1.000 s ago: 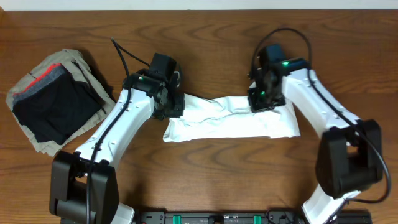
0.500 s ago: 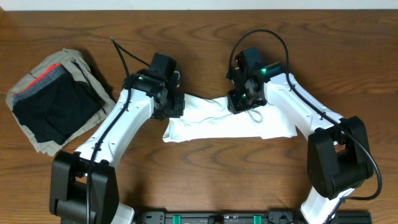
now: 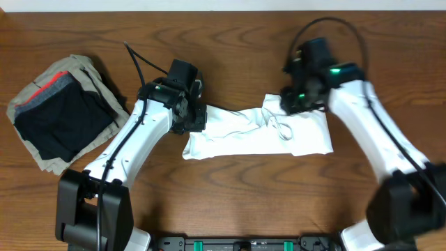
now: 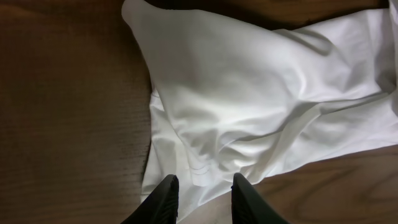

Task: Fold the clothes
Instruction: 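Fold the strip's right end leftward over the middle with the right gripper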

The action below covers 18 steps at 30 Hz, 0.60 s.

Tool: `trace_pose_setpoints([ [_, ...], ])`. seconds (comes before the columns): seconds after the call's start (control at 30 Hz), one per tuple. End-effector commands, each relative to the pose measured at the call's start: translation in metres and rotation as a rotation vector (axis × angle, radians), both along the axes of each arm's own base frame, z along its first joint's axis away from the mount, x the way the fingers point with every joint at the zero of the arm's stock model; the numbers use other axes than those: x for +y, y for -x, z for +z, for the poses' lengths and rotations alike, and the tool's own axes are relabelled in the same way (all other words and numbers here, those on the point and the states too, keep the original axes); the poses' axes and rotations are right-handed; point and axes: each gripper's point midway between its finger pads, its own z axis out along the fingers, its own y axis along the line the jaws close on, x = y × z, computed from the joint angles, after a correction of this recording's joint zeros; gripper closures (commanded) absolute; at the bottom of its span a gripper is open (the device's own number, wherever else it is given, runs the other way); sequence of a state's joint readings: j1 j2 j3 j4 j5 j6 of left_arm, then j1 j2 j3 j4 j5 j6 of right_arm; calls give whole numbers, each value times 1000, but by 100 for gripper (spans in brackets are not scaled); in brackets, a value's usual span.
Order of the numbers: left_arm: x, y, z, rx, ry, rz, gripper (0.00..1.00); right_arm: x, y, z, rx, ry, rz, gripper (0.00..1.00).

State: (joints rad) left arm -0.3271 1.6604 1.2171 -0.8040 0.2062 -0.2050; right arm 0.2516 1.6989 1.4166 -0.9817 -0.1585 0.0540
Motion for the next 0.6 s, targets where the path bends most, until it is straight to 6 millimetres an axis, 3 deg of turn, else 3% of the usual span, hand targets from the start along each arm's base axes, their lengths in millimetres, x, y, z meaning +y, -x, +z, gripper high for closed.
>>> trace_pose_setpoints([
  [0.0,4,-1,-1,0,-9,7,71,-13,7,8,13,17,-21,76],
  [0.07,4,-1,-1,0,-9,7,71,-15,19,-5,68,30,-23,94],
  [0.1,4,-1,-1,0,-8,7,70,-15,24,-13,94,35,-26,95],
  [0.3,4,0,-1,2,-9,7,71,-7,54,-63,192,47,-40,97],
  [0.43,4,0,-1,2,-9,7,71,23,72,-87,208,-45,36,96],
  [0.57,4,0,-1,2,-9,7,70,57,76,-94,169,-150,121,96],
])
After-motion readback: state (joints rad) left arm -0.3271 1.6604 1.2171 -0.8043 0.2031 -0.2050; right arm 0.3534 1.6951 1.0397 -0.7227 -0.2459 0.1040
